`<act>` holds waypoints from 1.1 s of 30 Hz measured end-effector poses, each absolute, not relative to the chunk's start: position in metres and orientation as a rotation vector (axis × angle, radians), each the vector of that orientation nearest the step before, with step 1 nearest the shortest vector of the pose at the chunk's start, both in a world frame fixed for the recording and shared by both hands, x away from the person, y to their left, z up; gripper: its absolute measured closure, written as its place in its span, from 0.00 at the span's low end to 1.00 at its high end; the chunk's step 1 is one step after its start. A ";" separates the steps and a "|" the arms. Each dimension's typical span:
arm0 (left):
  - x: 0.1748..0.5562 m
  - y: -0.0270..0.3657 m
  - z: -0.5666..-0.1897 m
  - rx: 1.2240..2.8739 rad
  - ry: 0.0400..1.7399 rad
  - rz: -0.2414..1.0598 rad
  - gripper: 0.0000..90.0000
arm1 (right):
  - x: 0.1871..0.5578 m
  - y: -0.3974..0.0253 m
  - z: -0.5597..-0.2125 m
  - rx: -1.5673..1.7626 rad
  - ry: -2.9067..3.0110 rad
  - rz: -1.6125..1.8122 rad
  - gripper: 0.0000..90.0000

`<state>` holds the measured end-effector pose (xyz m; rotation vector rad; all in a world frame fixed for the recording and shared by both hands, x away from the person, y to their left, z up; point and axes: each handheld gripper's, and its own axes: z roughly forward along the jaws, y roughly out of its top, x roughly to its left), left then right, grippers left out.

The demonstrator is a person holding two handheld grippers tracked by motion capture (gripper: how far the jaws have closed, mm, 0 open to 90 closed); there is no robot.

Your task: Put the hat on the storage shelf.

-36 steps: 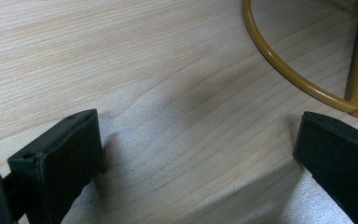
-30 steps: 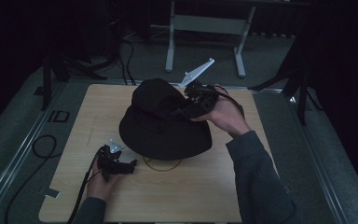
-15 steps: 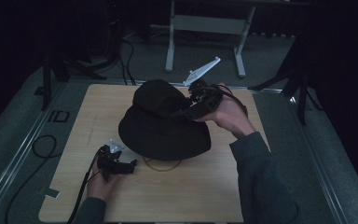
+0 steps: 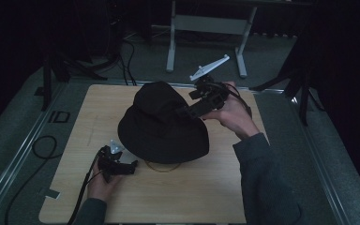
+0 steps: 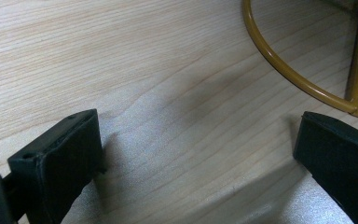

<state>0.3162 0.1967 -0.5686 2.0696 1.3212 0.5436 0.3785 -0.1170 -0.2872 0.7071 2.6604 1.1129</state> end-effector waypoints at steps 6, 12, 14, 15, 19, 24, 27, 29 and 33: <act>0.316 0.197 -0.569 2.070 1.321 0.543 0.01 | 0.376 -0.123 -0.290 0.746 2.635 1.092 0.15; 0.316 0.197 -0.569 2.070 1.321 0.547 0.01 | 0.376 -0.128 -0.297 0.753 2.653 1.077 0.14; 0.316 0.197 -0.569 2.069 1.321 0.545 0.01 | 0.375 -0.129 -0.298 0.745 2.655 1.073 0.12; 0.316 0.197 -0.569 2.070 1.320 0.544 0.01 | 0.374 -0.129 -0.298 0.742 2.655 1.072 0.12; 0.316 0.197 -0.569 2.071 1.319 0.547 0.01 | 0.371 -0.131 -0.297 0.741 2.646 1.090 0.12; 0.316 0.197 -0.569 2.071 1.319 0.547 0.01 | 0.365 -0.137 -0.294 0.718 2.639 1.136 0.12; 0.316 0.197 -0.569 2.071 1.319 0.547 0.01 | 0.364 -0.141 -0.295 0.717 2.633 1.150 0.12; 0.316 0.197 -0.569 2.071 1.319 0.547 0.01 | 0.362 -0.144 -0.295 0.720 2.631 1.159 0.12; 0.316 0.197 -0.569 2.072 1.319 0.546 0.01 | 0.361 -0.150 -0.295 0.723 2.626 1.181 0.13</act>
